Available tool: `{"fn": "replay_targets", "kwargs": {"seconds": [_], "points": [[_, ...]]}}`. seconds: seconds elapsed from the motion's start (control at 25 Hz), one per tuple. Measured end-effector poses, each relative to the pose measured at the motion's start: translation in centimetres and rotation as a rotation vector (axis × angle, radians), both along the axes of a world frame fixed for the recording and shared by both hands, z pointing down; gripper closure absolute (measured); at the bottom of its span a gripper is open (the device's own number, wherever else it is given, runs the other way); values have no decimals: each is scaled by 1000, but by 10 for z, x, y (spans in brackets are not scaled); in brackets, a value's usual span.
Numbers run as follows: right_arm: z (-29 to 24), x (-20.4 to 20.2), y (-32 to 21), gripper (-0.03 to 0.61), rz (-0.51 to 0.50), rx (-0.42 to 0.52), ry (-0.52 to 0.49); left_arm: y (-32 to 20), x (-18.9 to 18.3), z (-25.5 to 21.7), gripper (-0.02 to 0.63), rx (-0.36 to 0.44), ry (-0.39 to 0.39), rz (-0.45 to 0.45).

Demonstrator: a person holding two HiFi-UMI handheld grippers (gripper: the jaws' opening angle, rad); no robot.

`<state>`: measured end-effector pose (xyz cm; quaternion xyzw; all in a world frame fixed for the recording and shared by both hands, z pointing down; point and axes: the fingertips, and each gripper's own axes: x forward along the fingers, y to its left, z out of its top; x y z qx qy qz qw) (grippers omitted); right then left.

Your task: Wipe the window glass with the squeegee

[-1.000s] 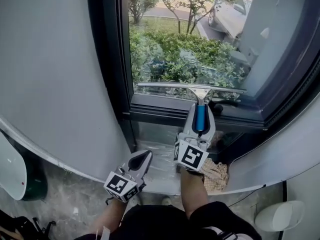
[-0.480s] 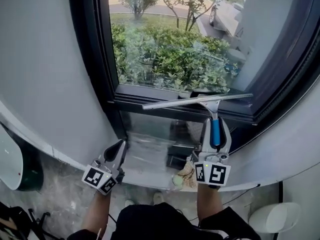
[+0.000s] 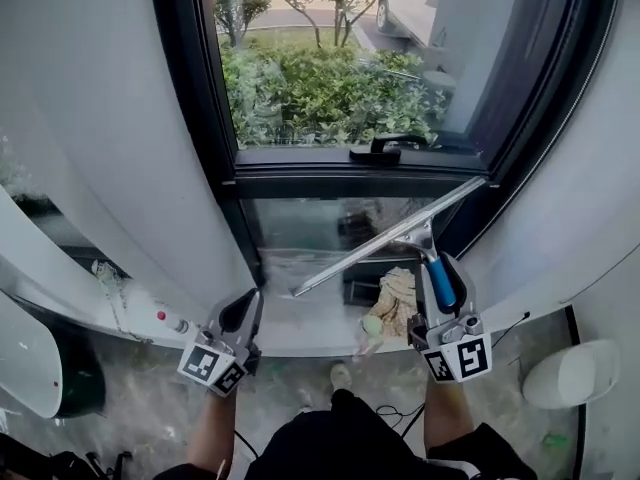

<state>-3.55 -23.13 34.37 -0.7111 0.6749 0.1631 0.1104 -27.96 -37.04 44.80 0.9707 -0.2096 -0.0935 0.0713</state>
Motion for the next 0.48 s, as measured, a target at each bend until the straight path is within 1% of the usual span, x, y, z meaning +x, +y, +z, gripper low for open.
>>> {"fn": "replay_targets", "kwargs": {"seconds": [0.08,0.2,0.36,0.48], "points": [[3,-15,15,445,-19,-16,8,7,-10,4,613,-12,0,11],[5,-24,36,445,-23,-40,17,20,-18,7,612,-22,-10,23],[7,-23,61,445,-42,-58,43,35,-21,12,613,-13,-42,26],[11,-16,76,445,-77,-68,25,46,-14,11,612,4,-59,23]]}}
